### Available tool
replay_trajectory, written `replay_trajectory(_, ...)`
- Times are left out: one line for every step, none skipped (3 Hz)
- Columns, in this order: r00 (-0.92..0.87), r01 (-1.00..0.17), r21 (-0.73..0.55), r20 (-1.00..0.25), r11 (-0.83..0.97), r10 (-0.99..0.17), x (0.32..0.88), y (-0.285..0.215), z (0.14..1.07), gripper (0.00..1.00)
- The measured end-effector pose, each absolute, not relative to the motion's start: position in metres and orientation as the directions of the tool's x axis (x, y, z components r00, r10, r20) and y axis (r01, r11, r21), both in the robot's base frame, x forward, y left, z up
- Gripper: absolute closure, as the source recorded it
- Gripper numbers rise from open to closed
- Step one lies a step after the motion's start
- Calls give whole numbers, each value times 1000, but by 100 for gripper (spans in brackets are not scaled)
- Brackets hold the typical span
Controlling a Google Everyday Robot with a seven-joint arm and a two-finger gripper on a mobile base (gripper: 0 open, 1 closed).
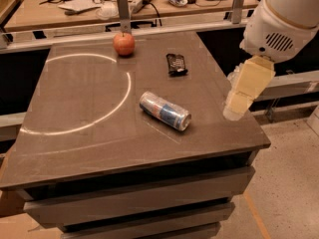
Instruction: Place redbull can upright
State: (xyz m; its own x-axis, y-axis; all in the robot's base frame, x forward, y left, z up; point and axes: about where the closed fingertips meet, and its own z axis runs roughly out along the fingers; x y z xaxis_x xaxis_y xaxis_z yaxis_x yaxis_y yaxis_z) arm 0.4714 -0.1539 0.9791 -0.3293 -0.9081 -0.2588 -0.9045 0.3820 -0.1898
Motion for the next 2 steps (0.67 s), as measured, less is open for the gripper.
replay_trajectory(-360,-901,-162,-238,403,-902,468,-150,975,0)
replay_trajectory(-387,-904,-112,-195,412,-901,466,-128,961,0)
